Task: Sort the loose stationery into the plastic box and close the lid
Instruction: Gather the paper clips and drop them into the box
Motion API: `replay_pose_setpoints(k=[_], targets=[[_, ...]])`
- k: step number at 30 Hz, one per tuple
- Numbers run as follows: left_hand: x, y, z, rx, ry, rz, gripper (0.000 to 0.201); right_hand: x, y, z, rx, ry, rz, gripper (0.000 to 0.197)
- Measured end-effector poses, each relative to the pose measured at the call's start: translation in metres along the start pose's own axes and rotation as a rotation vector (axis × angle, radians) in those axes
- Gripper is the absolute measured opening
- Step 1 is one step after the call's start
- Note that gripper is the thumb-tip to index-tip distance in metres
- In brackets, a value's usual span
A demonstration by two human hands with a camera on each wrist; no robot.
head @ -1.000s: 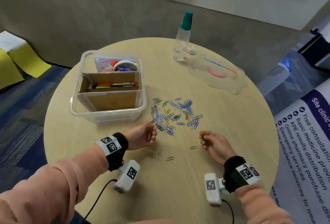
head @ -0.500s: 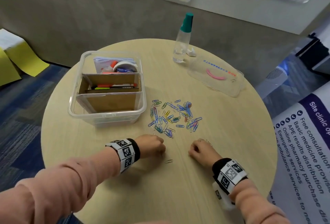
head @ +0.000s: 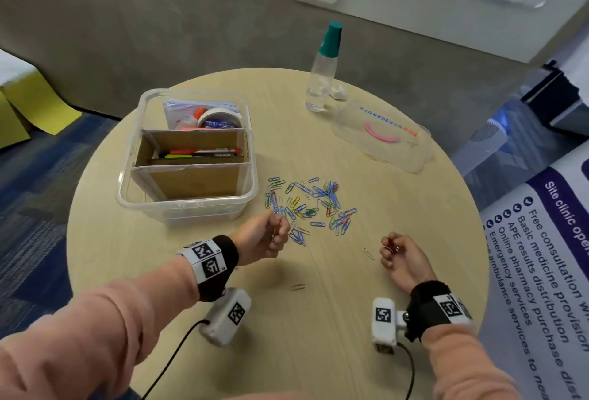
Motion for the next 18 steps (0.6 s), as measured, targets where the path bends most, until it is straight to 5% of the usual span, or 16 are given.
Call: replay_pose_setpoints(k=[3, 6, 10, 18], targets=[[-0.006, 0.002, -0.004, -0.05, 0.137, 0.113, 0.032, 0.003, 0.007, -0.001, -0.096, -0.456, 0.138, 0.022], [-0.017, 0.006, -0.011, -0.044, 0.582, 0.368, 0.023, 0.007, 0.008, 0.006, -0.216, -1.111, 0.212, 0.015], [-0.026, 0.007, -0.025, 0.03, 1.019, 0.579, 0.006, 0.011, 0.008, 0.018, -0.315, -1.314, 0.19, 0.013], [-0.017, 0.019, -0.023, 0.024, 1.323, 0.517, 0.017, 0.022, 0.003, 0.02, -0.215, -1.5, 0.004, 0.016]])
Point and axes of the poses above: each hand's wrist, its own y-axis towards the middle knuckle, its own x-axis out of the palm, z = x × y, the point moved 1 cm from there along y, towards the middle knuckle, and after that the axes turned 3 degrees about x, right-handed, at the moved point
